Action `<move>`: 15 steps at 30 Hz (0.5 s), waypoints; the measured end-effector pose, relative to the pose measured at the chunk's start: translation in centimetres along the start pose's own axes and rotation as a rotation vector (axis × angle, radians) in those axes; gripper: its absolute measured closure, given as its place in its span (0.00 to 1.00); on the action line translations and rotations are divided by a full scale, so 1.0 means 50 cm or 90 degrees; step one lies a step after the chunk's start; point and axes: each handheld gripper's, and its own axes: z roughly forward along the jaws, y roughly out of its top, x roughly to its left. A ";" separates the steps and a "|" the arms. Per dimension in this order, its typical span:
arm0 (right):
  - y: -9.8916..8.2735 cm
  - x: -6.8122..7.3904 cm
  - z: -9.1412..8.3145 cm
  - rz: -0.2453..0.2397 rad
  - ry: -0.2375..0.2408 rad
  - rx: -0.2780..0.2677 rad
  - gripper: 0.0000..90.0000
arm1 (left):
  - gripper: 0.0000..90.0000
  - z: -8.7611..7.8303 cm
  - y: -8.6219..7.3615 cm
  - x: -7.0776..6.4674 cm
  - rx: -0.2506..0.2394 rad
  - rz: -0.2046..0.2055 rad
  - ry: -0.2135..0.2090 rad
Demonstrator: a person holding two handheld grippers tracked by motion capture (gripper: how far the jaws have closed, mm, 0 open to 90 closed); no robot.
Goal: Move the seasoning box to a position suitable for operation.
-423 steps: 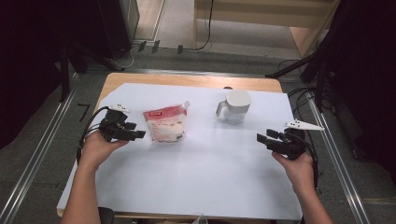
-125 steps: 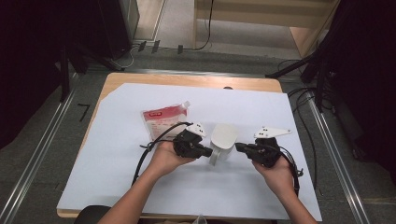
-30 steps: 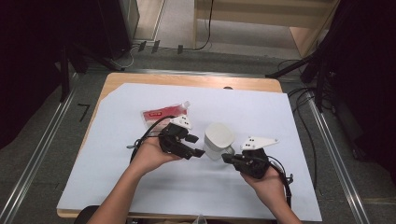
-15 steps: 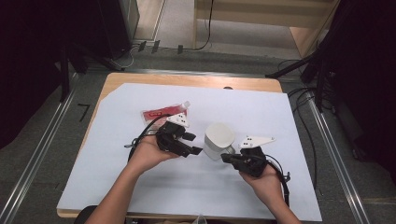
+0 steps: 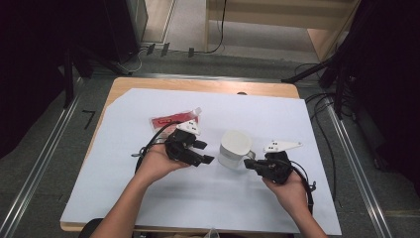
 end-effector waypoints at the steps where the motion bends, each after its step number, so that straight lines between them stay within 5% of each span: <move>1: 0.000 -0.004 -0.001 0.001 -0.002 -0.002 1.00 | 0.44 0.000 0.000 0.000 -0.001 0.000 0.000; 15: 0.007 -0.050 -0.014 0.027 -0.035 -0.018 1.00 | 0.46 0.006 0.002 -0.007 -0.014 0.020 0.001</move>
